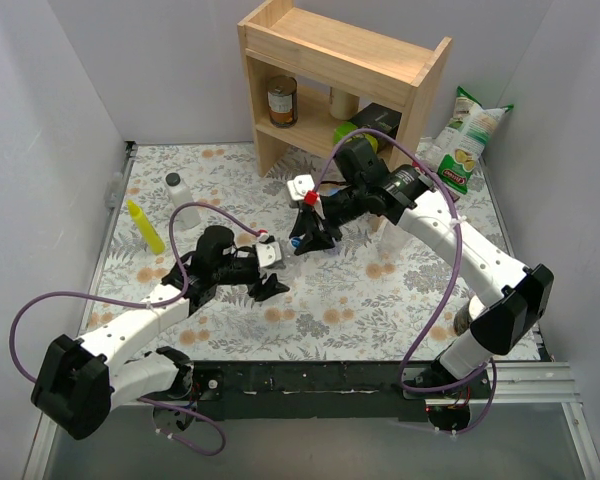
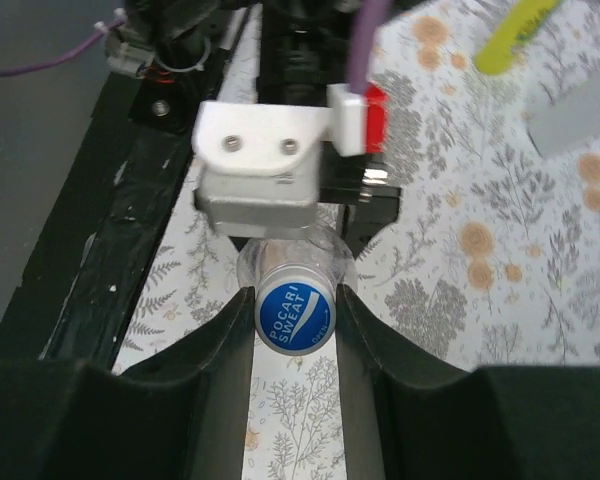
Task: Screw on the bottle caps
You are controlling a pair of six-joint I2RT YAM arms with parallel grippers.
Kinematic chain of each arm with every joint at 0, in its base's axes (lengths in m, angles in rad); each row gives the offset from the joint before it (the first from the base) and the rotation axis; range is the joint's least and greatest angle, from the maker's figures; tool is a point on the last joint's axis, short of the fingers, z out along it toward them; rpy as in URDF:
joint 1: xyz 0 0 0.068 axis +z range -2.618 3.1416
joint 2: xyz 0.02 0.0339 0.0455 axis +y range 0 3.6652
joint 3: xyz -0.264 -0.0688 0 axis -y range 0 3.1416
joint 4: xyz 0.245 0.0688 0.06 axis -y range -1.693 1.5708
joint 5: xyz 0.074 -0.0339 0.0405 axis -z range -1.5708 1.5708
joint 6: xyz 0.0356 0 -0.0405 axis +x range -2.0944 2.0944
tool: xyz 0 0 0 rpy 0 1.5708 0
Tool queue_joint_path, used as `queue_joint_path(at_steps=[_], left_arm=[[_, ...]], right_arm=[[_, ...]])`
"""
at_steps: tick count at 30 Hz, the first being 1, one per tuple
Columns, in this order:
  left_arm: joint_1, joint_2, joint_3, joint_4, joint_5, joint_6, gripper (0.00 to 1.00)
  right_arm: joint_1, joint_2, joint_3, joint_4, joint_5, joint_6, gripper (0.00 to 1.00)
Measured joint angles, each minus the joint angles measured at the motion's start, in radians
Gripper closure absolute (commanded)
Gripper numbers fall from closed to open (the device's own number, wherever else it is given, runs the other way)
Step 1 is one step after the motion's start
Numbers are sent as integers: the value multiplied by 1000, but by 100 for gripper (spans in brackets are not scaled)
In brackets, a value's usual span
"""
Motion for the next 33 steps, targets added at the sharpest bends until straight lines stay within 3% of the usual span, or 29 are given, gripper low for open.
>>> queue_joint_path(at_steps=[1,5,6,7,10,12,15,20,24,33], left_arm=[[-9,0,-8,24,-44,-25,100],[-78,-1,-53,145,-323,-140,100],[-94,8,-53,164,-410,-171,100],[-104,20,-53,184,-477,-195,100],[-114,38,-52,223,-593,-238,100],[-113,32,-52,234,-615,-249,100],[-68,-35,-55,222,-532,-251,100],[8,-150,-56,183,-280,-249,100],[7,-114,-55,151,-121,-258,100],[8,-74,-48,129,-29,-264,100]], right_arm=[[-3,-6,-19,39,16,55,99],[-21,-30,-108,240,152,409,99],[-24,-31,-122,282,195,496,92],[-26,-29,-129,318,235,566,65],[-32,-11,-126,383,285,669,46],[-53,3,-113,403,245,694,40],[-107,-6,-118,429,130,665,31],[-183,-131,-224,513,4,560,31],[-164,-157,-234,600,-126,565,30],[-100,-118,-290,719,-245,632,34]])
